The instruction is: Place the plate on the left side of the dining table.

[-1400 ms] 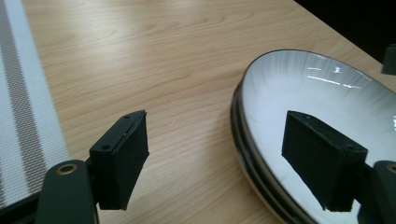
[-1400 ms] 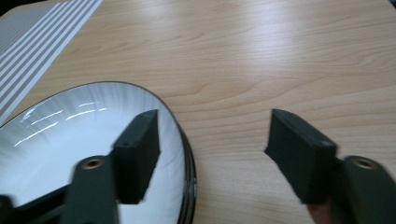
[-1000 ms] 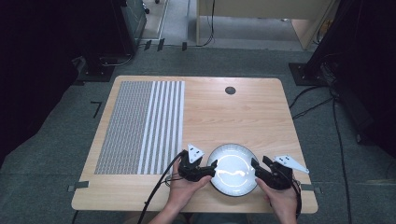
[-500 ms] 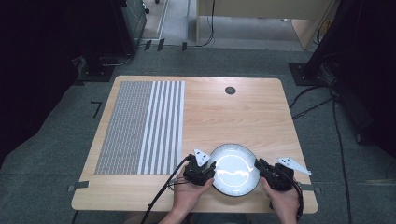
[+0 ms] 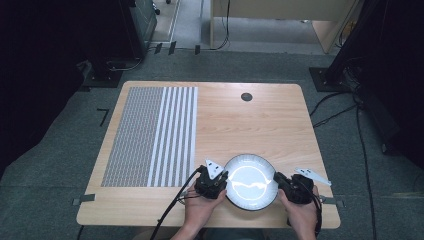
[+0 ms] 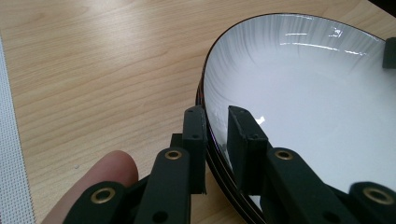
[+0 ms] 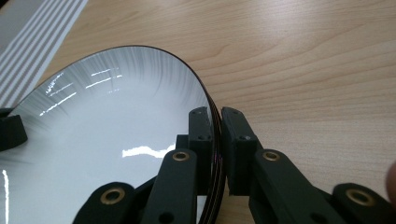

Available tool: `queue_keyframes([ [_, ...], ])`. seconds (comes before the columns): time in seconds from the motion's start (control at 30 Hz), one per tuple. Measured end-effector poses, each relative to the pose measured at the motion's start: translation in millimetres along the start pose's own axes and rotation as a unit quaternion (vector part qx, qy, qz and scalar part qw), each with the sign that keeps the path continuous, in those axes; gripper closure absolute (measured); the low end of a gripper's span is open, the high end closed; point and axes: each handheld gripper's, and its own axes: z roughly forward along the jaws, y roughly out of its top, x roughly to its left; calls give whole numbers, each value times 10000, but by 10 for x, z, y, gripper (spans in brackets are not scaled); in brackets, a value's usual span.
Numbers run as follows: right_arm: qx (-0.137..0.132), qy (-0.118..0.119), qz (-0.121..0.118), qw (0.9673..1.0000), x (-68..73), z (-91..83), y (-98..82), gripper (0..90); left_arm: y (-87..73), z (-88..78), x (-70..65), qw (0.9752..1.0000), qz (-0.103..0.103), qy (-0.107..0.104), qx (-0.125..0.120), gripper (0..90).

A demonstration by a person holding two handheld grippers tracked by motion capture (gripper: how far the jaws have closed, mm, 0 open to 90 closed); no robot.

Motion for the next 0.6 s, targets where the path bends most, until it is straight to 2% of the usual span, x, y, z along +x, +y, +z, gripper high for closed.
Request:
queue_keyframes([
  [0.07, -39, 54, 62, 10000, -21, -6, -1, 846, -1, -10, -1, 10000, 25, 1, -8, 781],
  [0.23, -115, 10, 105, 9999, -11, -34, -3, 856, -1, -17, -11, 10000, 29, 38, -11, 788],
  [0.3, -182, 64, 172, 9997, -15, -54, 5, 894, -1, -25, -20, 10000, 35, 65, -36, 797],
  [0.33, -146, 69, 236, 9996, -14, -67, 18, 895, 1, -35, -27, 9999, 47, 70, -71, 799],
  [0.43, -127, 108, 224, 9996, -29, -63, 19, 895, 17, -64, -39, 9999, -14, 83, -139, 797],
  [0.5, -54, 265, 409, 9988, -75, -51, 29, 896, 21, -66, -37, 9999, -48, 78, -118, 797],
  [0.6, -61, 303, 498, 9983, -87, -50, 27, 898, 11, -48, -31, 10000, -34, 77, -45, 796],
])
